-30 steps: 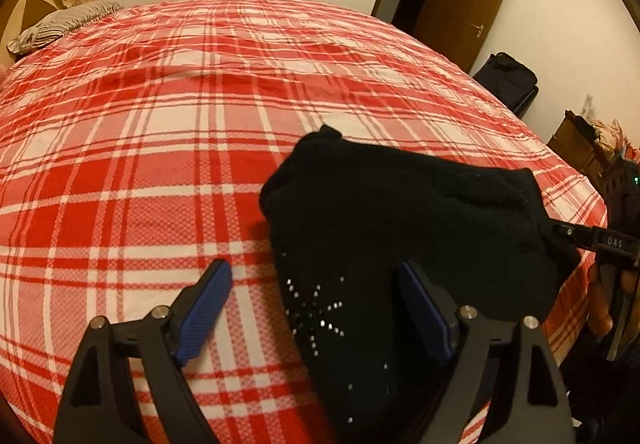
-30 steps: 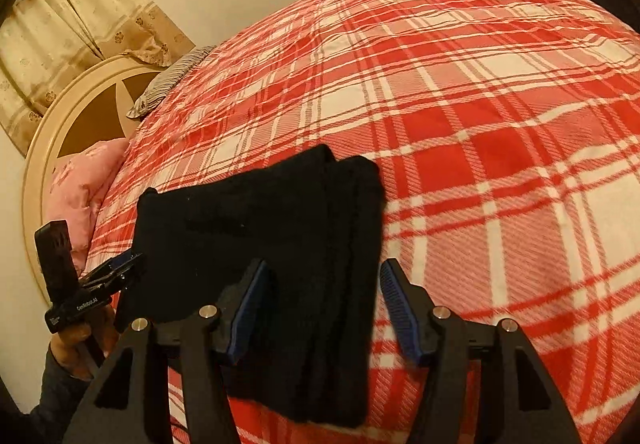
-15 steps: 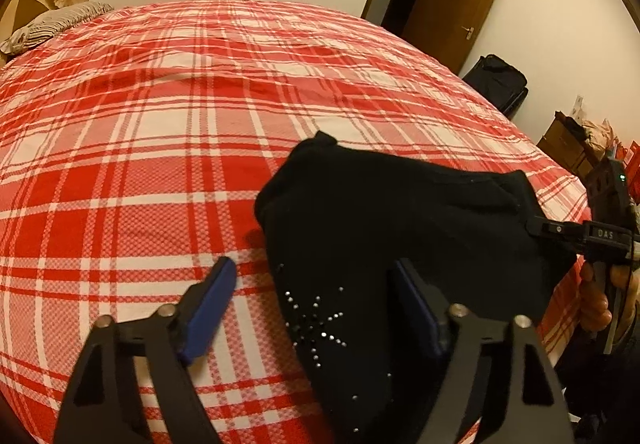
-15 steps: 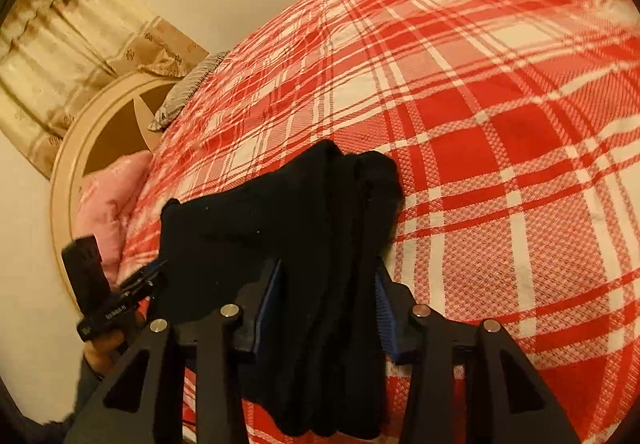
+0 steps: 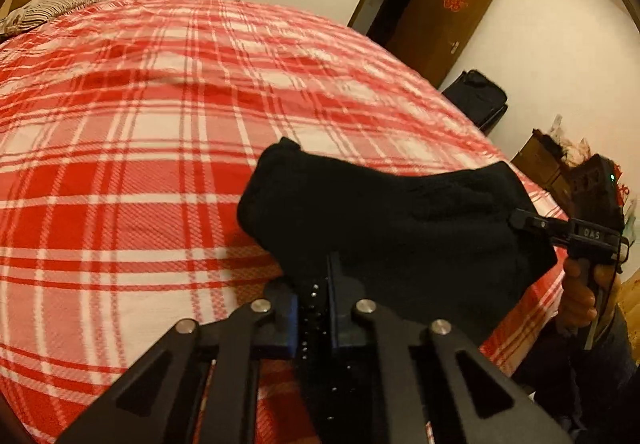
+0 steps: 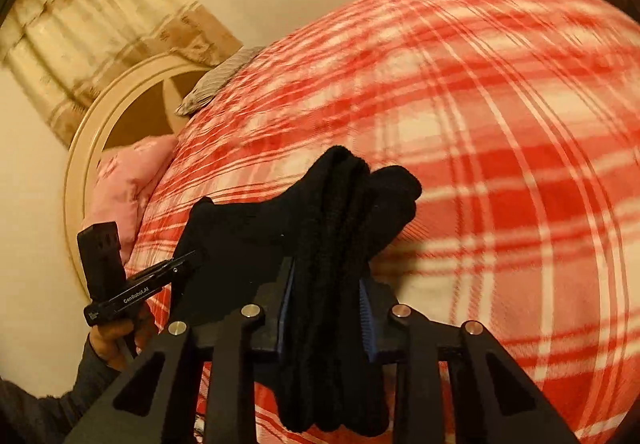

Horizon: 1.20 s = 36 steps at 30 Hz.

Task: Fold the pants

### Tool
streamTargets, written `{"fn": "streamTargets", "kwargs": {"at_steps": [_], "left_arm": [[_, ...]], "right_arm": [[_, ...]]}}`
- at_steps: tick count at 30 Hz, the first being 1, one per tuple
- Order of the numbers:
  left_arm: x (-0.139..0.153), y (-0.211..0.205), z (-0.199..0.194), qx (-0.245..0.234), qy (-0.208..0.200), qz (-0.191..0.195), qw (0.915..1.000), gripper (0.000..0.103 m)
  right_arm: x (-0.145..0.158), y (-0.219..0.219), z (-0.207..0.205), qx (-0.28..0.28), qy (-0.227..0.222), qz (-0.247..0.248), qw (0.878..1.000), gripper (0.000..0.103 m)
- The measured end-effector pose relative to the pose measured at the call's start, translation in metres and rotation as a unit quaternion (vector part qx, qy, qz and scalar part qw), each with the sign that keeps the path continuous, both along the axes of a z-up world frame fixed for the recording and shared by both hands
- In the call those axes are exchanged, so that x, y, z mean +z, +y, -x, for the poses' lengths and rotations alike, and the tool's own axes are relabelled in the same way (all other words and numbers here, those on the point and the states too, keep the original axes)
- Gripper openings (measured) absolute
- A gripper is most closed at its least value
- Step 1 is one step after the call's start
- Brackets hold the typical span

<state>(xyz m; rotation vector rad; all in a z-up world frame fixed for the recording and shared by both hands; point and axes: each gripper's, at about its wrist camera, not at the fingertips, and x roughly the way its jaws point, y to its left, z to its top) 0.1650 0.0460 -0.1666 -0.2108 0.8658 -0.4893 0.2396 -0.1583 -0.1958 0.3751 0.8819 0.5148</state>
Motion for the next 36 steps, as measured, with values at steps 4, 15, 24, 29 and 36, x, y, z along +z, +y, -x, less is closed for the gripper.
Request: {"fn": "streamTargets", "kwargs": {"at_steps": [4,15,24,29,36], "left_arm": [[0.017,0.026,0.006,0.026,-0.022,0.0,0.9994,0.011],[0.039,0.15,0.022,0.167,-0.046,-0.026,0.9845,0.011],[-0.011,0.184,0.017,0.214,0.002,-0.061,0.9749,0.025],[-0.022,0.188,0.021,0.244,-0.007,-0.091,0.9655,0.059],[-0.025,0.193,0.033,0.259,-0.01,-0.103,0.9603,0.075]], "right_arm": [[0.017,0.04,-0.022,0.047,-0.016,0.025,0.998,0.029],[0.013,0.196,-0.101,0.172,-0.028,0.008,0.985,0.029],[-0.037,0.226,-0.13,0.164,0.032,0.007,0.986,0.033],[-0.051,0.208,-0.134,0.132,0.051,0.007,0.99,0.05],[-0.056,0.193,-0.116,0.126,0.052,0.011,0.991,0.052]]}}
